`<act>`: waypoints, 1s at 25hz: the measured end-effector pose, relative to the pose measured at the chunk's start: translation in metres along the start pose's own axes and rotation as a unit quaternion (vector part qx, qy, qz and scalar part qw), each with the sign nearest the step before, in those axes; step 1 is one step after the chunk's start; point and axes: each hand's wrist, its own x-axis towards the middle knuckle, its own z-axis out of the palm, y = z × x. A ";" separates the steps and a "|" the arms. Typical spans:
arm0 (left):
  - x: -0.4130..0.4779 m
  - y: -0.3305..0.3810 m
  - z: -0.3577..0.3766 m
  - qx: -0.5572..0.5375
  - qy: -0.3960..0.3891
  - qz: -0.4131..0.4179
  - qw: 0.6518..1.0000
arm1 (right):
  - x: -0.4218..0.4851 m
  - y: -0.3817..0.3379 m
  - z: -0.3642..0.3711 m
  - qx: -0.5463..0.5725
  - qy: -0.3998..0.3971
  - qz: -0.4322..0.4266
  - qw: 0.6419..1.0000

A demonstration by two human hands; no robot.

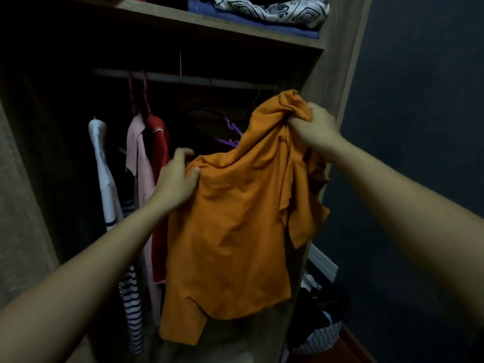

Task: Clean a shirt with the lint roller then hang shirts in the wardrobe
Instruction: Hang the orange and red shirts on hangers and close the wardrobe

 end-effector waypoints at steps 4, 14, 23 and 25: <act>-0.021 0.041 0.016 -0.182 -0.020 0.054 0.982 | 0.003 -0.023 0.012 0.091 -0.009 0.052 0.994; -0.008 0.037 0.025 -0.179 -0.029 -0.033 0.983 | 0.006 -0.019 -0.007 -0.045 -0.061 0.041 0.996; 0.025 0.028 -0.014 0.071 -0.074 -0.018 0.995 | 0.010 0.022 -0.046 -0.010 -0.065 0.179 0.982; 0.028 0.029 -0.018 0.103 -0.069 -0.033 0.992 | 0.011 0.034 -0.052 -0.058 -0.062 0.139 0.987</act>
